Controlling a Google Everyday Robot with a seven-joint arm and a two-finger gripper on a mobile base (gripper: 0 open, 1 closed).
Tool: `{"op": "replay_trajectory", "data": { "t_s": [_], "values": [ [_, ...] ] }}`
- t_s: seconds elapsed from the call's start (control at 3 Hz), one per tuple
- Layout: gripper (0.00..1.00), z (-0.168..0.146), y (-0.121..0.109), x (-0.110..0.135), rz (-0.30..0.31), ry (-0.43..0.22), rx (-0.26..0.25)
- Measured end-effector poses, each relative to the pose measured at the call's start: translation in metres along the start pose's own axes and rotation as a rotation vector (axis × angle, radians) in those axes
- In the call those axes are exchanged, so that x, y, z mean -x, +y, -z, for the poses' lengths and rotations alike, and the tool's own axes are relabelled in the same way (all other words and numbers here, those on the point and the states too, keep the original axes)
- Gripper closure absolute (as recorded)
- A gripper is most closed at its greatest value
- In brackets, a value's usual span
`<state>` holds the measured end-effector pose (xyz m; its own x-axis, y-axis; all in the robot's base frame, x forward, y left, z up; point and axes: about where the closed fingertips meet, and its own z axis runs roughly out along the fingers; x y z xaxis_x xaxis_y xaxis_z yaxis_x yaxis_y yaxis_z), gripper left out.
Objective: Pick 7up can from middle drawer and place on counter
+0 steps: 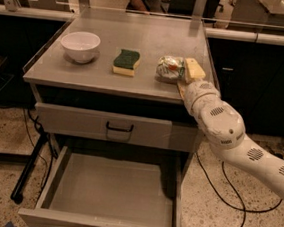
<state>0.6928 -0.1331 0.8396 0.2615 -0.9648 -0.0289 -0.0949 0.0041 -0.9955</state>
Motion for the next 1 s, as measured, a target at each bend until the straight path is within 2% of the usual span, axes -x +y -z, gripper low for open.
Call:
{"op": "replay_trajectory", "data": {
  "t_s": [0.33, 0.67, 1.0],
  "values": [
    [0.16, 0.0000, 0.0000, 0.0000, 0.000, 0.000, 0.000],
    [0.00, 0.0000, 0.0000, 0.0000, 0.000, 0.000, 0.000],
    [0.00, 0.0000, 0.0000, 0.0000, 0.000, 0.000, 0.000]
  ]
}}
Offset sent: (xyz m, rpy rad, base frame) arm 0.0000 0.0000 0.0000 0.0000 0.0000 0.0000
